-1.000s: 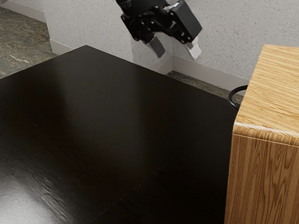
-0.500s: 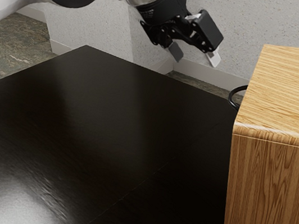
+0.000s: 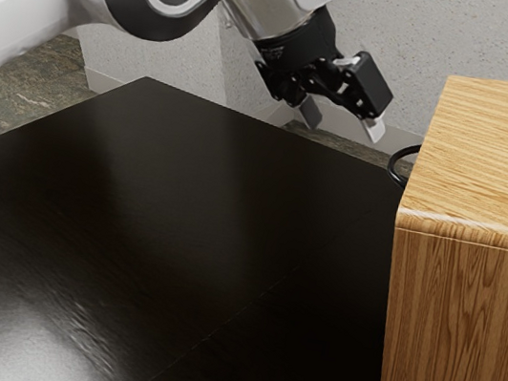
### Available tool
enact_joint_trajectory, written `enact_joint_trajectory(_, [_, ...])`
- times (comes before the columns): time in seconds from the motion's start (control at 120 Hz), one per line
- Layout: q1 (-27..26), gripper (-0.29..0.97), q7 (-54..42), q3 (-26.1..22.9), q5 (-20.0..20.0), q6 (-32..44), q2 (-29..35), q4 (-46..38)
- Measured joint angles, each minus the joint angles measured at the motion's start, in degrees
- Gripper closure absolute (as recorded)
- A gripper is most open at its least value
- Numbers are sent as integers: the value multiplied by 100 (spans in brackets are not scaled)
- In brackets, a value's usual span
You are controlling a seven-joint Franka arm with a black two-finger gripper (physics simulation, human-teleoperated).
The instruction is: Pull the drawer handle with one arm to open the drawer
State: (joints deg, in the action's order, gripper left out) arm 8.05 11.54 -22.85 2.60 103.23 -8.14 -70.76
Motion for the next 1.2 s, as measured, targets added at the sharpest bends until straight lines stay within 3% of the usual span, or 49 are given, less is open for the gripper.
enact_joint_trajectory(1.0, [52,0,163,11,-42,609,-279,-247])
enact_joint_trajectory(1.2, [48,0,185,17,-311,714,2,-632])
